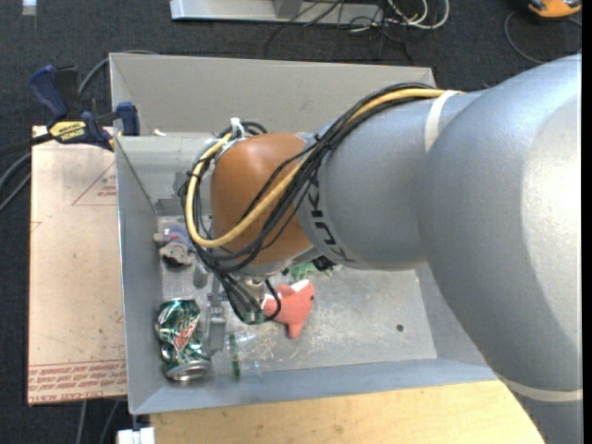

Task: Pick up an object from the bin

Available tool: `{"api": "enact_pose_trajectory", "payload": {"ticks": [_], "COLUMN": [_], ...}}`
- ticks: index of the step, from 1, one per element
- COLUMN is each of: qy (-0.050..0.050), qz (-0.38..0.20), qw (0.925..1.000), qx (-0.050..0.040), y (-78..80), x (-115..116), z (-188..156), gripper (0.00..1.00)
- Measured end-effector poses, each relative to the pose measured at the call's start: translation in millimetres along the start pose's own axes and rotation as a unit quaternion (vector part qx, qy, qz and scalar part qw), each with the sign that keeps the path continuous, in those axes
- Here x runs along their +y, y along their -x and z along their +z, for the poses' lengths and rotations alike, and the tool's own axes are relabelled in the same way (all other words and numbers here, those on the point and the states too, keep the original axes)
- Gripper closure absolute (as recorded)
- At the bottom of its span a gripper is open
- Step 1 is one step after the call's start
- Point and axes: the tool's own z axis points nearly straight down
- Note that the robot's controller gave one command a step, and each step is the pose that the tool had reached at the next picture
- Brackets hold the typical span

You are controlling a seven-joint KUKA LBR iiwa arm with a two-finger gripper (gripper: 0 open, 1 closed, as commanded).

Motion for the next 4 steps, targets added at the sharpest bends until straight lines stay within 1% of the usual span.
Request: {"api": "enact_pose_trajectory", "payload": {"ticks": [1, 2, 3, 4], "qy": [-0.003, 0.001, -0.004, 0.000], "qz": [-0.226, -0.148, -0.282, -0.290], "qw": [0.9740, 0.9889, 0.9593, 0.9570], "qx": [-0.0162, -0.0045, -0.0164, -0.0122], "y": [-7.8, -25.8, -19.0, -28.7], "x": [16, 22, 26, 23], "z": [56, 1, 36, 63], "gripper": [0.00, 0.00, 0.00, 0.00]}}
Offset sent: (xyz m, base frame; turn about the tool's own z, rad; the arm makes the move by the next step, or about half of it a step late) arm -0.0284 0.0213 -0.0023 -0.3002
